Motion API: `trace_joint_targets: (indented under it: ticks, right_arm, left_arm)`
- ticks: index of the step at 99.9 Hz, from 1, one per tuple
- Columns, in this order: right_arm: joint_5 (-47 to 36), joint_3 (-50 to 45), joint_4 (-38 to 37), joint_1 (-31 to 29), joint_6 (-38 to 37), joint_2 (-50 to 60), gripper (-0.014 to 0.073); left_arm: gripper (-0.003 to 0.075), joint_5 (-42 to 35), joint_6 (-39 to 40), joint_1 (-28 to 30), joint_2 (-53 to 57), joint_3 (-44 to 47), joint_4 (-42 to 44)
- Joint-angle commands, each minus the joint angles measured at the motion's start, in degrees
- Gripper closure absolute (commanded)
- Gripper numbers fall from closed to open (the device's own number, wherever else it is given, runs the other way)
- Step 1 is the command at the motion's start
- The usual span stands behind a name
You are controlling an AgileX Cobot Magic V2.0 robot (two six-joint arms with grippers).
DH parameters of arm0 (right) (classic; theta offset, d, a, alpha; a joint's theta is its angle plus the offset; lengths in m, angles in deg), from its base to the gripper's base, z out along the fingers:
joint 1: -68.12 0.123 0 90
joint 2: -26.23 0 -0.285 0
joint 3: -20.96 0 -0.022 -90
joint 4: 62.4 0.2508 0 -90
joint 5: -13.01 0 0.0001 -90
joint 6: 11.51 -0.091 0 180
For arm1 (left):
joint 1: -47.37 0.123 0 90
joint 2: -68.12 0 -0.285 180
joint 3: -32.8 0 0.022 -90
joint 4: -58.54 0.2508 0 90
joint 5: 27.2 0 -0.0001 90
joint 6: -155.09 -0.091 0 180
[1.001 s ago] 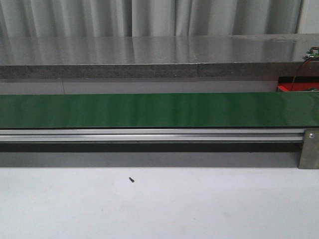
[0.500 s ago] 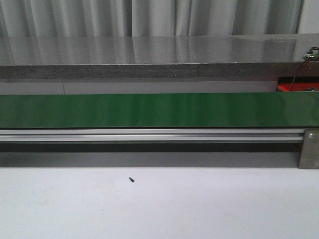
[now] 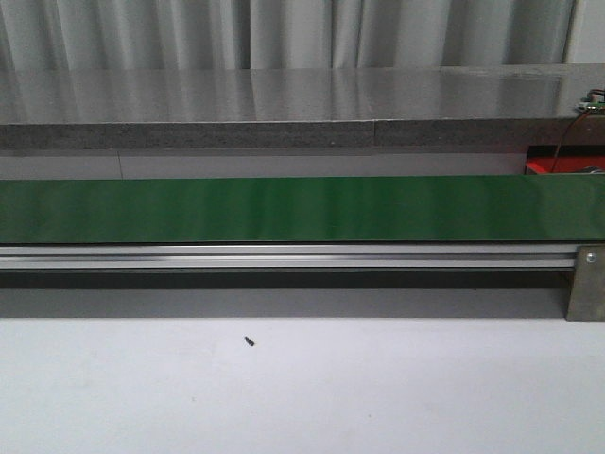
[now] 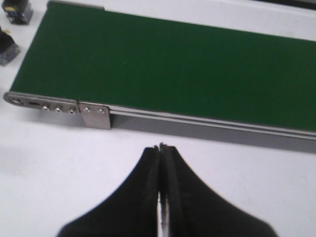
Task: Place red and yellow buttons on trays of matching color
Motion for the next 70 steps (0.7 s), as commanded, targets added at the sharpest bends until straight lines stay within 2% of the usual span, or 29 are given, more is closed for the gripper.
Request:
trace_joint_targets:
  ticks: [1,21,28,35,42,47,54,61,70]
  right_arm:
    - [-4.5,1.0,-0.9,-0.1,0.0,1.0,0.069]
    - [-4.5,1.0,-0.9,-0.1,0.0,1.0,0.069]
    - [-4.5,1.0,-0.9,-0.1,0.0,1.0,0.069]
    - [-4.5,1.0,-0.9,-0.1,0.0,1.0,0.069]
    - [-4.5,1.0,-0.9,-0.1,0.0,1.0,0.069]
    - [-4.5,1.0,-0.9,-0.1,0.0,1.0,0.069]
    - [-4.5,1.0,-0.9,-0.1,0.0,1.0,0.069]
    - [-4.5,1.0,-0.9,-0.1,0.0,1.0,0.069]
    - [-4.5,1.0,-0.9,-0.1,0.0,1.0,0.069]
  left_arm:
    - [0.074,-2.7,0.6,-0.4,-2.1,-2.1,-1.6]
    - [0.0738,-2.2,0.6,-0.4,-5.3,-2.1,-1.6]
    - [0.0707,-2.2,0.6,-0.4,-5.4,-2.1,-1.6]
    - [0.0604,-2.1,-0.8,-0.4,-5.4,-2.1,-1.4]
    - [0.0429,-1.8,-1.2,-0.4,-5.4,-2.1,-1.4]
    - [0.0271,-1.7,-1.2,-0.4,-5.4,-2.1,-1.4]
    - [0.0125,-1.7,-1.2,-0.4,-5.4,-2.1,-1.4]
    - [0.0064,-1.1,-1.2,-0.4,-5.4,-2.1,-1.4]
    - [0.0065,-0.2,-0.4,-0.1,-5.4,-2.1,0.3]
